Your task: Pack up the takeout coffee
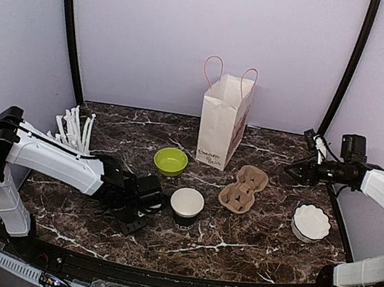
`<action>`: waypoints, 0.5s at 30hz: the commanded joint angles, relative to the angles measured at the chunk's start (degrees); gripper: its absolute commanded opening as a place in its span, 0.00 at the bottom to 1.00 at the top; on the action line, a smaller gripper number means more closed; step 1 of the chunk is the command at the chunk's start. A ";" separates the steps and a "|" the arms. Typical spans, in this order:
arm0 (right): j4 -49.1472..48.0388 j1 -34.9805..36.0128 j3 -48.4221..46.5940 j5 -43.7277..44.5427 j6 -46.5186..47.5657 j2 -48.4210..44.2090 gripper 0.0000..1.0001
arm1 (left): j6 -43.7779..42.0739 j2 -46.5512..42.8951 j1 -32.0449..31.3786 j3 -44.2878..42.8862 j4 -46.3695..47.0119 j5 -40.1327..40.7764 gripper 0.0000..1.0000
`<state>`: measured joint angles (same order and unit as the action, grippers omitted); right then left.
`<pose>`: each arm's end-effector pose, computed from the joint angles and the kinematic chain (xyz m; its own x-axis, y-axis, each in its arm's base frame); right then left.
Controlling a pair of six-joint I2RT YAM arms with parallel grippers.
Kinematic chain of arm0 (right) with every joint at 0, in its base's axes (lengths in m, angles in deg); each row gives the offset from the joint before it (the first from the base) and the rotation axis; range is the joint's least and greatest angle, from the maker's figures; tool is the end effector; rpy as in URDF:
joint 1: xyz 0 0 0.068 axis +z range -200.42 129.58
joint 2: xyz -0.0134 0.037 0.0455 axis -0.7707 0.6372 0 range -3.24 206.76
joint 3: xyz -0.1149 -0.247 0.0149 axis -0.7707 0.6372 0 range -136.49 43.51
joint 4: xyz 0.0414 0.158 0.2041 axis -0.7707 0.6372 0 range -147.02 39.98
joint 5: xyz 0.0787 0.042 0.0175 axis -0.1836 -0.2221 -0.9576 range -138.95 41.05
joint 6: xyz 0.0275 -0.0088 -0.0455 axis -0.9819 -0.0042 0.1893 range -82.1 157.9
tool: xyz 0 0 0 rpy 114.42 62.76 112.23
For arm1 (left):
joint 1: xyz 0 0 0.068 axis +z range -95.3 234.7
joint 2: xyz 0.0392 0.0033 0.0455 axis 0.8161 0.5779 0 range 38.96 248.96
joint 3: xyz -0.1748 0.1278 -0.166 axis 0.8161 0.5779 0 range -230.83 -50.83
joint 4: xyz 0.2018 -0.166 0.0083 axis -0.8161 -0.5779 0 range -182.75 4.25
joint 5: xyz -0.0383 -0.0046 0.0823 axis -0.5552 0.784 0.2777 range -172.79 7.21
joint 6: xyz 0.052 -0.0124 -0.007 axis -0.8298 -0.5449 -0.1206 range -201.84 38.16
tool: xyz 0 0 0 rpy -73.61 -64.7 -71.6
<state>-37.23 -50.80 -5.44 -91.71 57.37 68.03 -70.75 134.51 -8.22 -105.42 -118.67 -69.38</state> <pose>0.2590 0.0224 0.2589 -0.4659 -0.2416 -0.8512 -0.6938 0.6968 0.1820 0.1439 -0.2633 0.1567 -0.5903 0.7431 -0.3153 0.7369 0.6555 0.1652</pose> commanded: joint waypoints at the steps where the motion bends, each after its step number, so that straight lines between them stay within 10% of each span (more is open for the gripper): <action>1: -0.28 0.07 -1.76 -1.05 0.44 0.32 0.59 | -0.74 -1.90 -0.43 0.29 -0.86 2.48 0.15; 15: 7.12 5.28 -13.34 -4.93 -4.08 0.12 0.60 | -7.98 -12.79 -2.56 -27.36 -1.55 -5.27 0.11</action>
<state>-33.77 -49.56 -11.95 -93.57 55.05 68.11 -73.53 124.96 -10.43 -125.46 -125.73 -69.99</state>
